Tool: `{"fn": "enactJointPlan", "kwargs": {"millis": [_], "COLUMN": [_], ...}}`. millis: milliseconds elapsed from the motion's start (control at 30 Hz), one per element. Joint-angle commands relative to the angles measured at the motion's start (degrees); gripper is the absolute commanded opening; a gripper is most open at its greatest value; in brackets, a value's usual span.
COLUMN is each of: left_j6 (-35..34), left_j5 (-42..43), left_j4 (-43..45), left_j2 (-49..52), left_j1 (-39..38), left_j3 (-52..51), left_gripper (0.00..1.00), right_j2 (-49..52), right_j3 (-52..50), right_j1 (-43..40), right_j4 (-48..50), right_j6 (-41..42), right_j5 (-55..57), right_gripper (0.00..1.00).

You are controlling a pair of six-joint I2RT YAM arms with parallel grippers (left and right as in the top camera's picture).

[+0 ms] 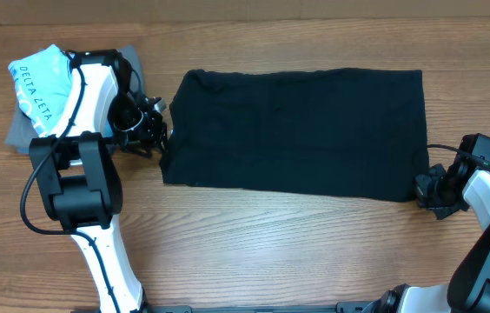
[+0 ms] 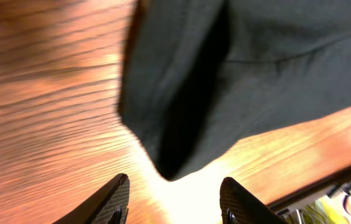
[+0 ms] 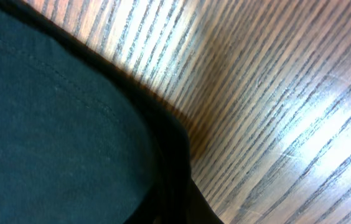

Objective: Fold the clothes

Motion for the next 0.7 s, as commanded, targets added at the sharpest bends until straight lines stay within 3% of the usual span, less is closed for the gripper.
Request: {"fn": "enactJointPlan", "kwargs": {"millis": [0, 300, 533, 667], "left_j6": [2.7, 3.1, 3.5, 3.5], "left_j5": [4.1, 6.0, 5.0, 3.2], "left_j4": [0.3, 10.0, 11.7, 11.7], "left_j2": [-1.7, -1.7, -1.7, -1.7], "left_j1": [-0.9, -1.1, 0.5, 3.0], "left_j3": [-3.1, -13.2, -13.0, -11.8], "left_gripper": [0.51, 0.46, 0.15, 0.15], "right_j2": [0.0, 0.0, 0.0, 0.0], "right_j3": [1.3, 1.3, 1.3, 1.3], "right_j1": [-0.3, -0.3, -0.3, -0.3], "right_j4": [0.2, 0.0, 0.2, 0.0], "right_j6": [0.2, 0.2, 0.2, 0.2], "right_j5": [1.0, 1.0, 1.0, 1.0], "right_gripper": [0.11, 0.11, 0.13, 0.13]}}
